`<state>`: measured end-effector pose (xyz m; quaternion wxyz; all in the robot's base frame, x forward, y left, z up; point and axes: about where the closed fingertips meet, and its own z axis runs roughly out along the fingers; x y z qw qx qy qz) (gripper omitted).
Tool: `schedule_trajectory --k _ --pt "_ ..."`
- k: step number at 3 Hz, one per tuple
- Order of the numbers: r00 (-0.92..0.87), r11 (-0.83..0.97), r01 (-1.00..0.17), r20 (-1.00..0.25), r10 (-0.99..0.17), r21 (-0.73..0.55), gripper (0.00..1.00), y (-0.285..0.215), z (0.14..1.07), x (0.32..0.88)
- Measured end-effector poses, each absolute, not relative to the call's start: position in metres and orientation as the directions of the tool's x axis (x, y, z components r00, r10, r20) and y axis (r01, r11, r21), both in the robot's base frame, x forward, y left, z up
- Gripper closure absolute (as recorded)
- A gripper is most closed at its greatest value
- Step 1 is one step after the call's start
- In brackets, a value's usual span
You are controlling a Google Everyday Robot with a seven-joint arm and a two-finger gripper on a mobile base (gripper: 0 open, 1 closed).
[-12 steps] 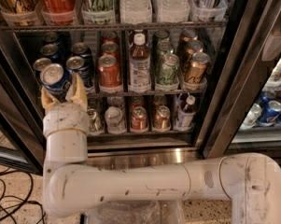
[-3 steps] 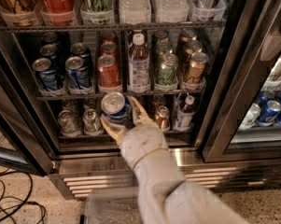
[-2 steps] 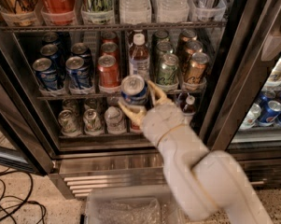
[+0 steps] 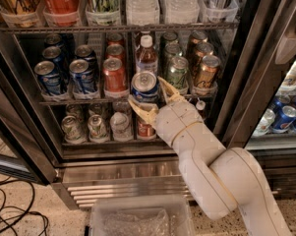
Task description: Pick pepsi can from middle shelf of fridge
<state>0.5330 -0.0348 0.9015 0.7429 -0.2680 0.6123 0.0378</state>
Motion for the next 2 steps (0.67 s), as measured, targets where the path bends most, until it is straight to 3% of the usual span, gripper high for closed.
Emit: schedule_trajectory --k 1,2 --pt "0.258 0.831 -0.431 -0.931 -0.260 -0.352 1.00 -0.033 0.903 0.537" --pt "0.290 0.831 -0.457 -0.937 -0.197 -0.316 1.00 -0.072 0.935 0.559"
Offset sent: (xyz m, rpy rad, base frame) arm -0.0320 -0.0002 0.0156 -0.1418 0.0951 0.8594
